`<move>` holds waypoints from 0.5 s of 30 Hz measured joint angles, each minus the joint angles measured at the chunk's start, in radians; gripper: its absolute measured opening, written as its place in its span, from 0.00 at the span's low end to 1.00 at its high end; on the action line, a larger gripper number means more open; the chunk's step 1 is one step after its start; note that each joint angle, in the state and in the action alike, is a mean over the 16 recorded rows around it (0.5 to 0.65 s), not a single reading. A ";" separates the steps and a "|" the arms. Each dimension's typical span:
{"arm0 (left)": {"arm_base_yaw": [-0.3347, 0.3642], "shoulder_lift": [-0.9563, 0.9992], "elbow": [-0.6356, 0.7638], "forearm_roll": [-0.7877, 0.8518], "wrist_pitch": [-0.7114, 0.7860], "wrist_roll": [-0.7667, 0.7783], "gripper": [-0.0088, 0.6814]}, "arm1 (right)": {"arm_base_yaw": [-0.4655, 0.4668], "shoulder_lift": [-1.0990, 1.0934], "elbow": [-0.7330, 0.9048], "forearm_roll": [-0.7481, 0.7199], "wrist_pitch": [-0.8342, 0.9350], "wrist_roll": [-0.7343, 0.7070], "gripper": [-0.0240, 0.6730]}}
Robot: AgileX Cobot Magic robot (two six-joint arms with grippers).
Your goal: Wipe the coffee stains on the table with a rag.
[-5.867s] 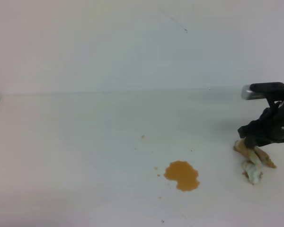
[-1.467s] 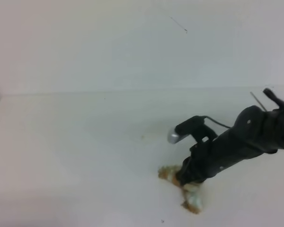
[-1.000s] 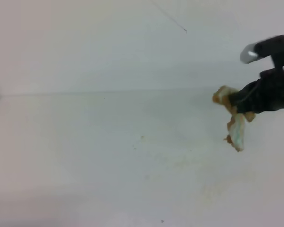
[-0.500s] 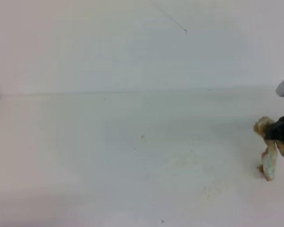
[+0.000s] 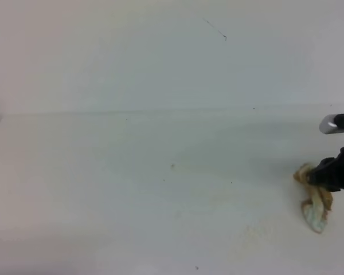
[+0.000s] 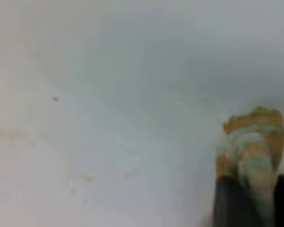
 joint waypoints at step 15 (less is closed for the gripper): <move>0.000 0.005 -0.014 0.000 0.000 0.000 0.01 | 0.000 -0.296 -0.051 0.020 0.148 0.034 0.39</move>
